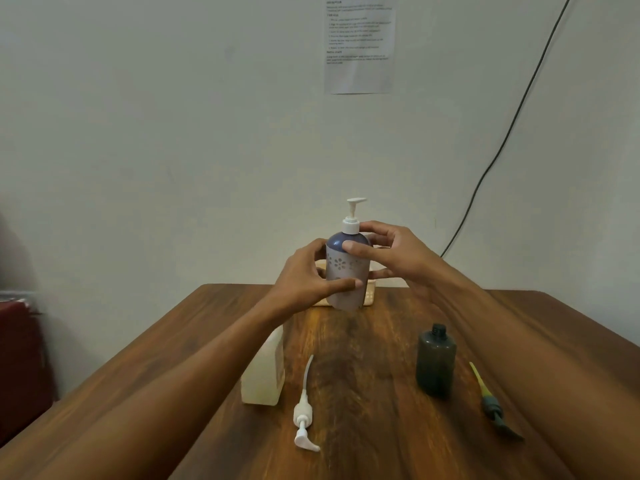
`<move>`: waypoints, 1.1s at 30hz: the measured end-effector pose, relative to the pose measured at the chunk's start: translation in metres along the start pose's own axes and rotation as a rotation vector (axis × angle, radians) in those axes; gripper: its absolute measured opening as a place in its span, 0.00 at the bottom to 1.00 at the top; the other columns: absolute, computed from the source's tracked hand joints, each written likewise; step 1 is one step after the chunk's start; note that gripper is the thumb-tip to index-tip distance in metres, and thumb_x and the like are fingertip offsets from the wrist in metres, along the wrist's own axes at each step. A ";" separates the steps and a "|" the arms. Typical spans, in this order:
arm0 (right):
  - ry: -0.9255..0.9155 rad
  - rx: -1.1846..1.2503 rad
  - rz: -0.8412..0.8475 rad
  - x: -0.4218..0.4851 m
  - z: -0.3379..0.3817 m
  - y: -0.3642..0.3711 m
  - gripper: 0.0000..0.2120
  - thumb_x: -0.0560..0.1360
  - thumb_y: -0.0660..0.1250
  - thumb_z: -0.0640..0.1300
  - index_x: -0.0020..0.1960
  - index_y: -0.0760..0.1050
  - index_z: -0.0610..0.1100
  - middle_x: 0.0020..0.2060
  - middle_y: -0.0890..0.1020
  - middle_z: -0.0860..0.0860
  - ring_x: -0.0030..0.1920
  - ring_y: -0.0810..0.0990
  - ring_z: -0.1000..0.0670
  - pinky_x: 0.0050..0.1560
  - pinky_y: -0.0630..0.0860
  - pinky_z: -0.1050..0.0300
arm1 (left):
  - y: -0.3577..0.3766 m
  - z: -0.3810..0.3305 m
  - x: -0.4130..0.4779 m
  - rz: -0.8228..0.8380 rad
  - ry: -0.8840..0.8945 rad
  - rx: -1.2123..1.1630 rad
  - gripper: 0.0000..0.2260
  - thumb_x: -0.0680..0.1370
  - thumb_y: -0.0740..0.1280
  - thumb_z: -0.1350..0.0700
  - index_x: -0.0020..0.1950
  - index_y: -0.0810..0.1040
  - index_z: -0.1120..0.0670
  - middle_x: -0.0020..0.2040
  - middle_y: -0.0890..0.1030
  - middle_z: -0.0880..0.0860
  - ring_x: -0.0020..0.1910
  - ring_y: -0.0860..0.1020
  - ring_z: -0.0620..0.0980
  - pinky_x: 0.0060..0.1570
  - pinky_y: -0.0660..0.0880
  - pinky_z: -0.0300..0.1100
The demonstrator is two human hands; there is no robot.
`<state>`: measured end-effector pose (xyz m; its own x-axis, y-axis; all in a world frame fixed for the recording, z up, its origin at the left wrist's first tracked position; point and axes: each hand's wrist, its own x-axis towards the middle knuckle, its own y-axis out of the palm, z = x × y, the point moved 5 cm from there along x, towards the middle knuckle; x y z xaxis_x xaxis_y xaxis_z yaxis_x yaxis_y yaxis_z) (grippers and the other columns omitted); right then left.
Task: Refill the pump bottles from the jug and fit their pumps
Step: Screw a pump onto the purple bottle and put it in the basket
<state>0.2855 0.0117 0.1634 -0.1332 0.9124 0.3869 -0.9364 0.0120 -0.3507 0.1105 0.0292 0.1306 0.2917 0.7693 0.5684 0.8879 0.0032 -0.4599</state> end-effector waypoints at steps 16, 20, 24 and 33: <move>0.069 0.044 -0.042 0.194 -0.048 0.014 0.27 0.68 0.84 0.57 0.64 0.83 0.54 0.58 0.86 0.49 0.60 0.85 0.48 0.51 0.87 0.45 | -0.046 0.101 0.168 0.064 -0.075 0.187 0.34 0.66 0.82 0.42 0.68 0.77 0.52 0.59 0.82 0.50 0.53 0.83 0.49 0.53 0.83 0.50; 0.091 0.047 -0.101 0.239 -0.086 0.034 0.30 0.68 0.84 0.53 0.67 0.81 0.51 0.59 0.85 0.48 0.60 0.85 0.47 0.52 0.87 0.45 | -0.042 0.157 0.201 0.048 -0.111 0.237 0.34 0.64 0.83 0.45 0.66 0.77 0.53 0.57 0.81 0.50 0.50 0.83 0.50 0.43 0.85 0.47; 0.097 -0.029 -0.153 0.271 -0.132 0.058 0.32 0.69 0.84 0.51 0.70 0.79 0.49 0.60 0.83 0.49 0.61 0.83 0.45 0.57 0.85 0.42 | -0.028 0.216 0.221 0.044 -0.142 0.339 0.33 0.63 0.84 0.43 0.62 0.78 0.54 0.55 0.82 0.50 0.48 0.83 0.50 0.47 0.84 0.50; 0.120 -0.120 -0.204 0.324 -0.220 0.098 0.31 0.72 0.82 0.51 0.71 0.78 0.46 0.66 0.82 0.48 0.65 0.79 0.46 0.66 0.80 0.45 | -0.002 0.313 0.244 0.011 -0.228 0.375 0.32 0.66 0.83 0.50 0.65 0.77 0.55 0.59 0.83 0.53 0.51 0.82 0.50 0.53 0.80 0.43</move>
<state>0.2220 0.3985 0.0673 0.1009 0.9279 0.3589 -0.8936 0.2431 -0.3773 0.0680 0.4167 0.0564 0.1773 0.8916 0.4167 0.6824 0.1937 -0.7048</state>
